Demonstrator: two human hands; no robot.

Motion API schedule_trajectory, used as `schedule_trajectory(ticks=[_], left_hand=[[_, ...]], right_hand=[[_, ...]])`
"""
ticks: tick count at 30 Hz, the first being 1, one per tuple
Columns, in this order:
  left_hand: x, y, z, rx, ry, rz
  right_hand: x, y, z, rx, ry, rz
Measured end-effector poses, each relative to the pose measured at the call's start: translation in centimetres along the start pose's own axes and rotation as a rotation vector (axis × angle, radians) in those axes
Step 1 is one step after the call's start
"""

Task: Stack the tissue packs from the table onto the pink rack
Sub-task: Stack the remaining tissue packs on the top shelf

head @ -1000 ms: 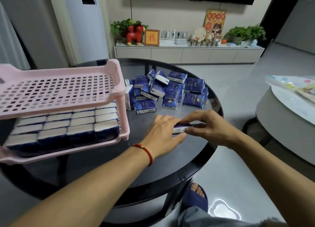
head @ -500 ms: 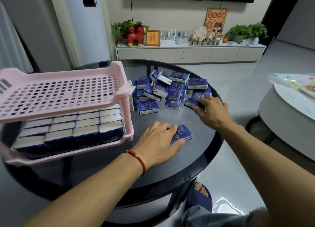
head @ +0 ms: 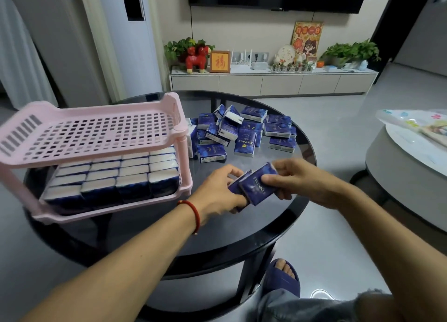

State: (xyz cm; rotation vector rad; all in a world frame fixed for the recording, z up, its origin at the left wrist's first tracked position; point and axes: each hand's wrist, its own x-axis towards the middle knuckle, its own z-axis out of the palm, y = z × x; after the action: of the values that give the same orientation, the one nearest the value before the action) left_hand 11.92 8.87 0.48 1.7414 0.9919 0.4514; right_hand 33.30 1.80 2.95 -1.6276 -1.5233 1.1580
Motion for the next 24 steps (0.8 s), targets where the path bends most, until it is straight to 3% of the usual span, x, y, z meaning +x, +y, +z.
schedule_trajectory(ticks=[4,7,10,15,19,24], left_hand=[[-1.3,-0.2,-0.8,-0.250,-0.026,-0.041],[-2.5,-0.7,-1.5,-0.285,0.031,0.016],[-3.7,-1.9,-2.4,-0.201,0.130,0.094],[-5.5,-4.0,-2.9,-0.032,0.116,0.145],[-6.4,-4.5,-3.1,0.167,0.147,0.183],[-7.7,-3.8,-3.9,0.192,0.177,0.202]], right_hand=[[0.7,-1.7,2.2,-0.468,0.097,-0.097],[0.6,-2.6,3.2,-0.647,0.197,-0.234],[0.5,-3.0,4.4,-0.624,0.245,-0.340],[1.1,-2.8,6.6,-0.588,0.080,-0.360],[1.8,-2.6,7.8,-0.597,0.051,-0.388],[1.9,-3.6,8.0,-0.609,0.071,-0.404]])
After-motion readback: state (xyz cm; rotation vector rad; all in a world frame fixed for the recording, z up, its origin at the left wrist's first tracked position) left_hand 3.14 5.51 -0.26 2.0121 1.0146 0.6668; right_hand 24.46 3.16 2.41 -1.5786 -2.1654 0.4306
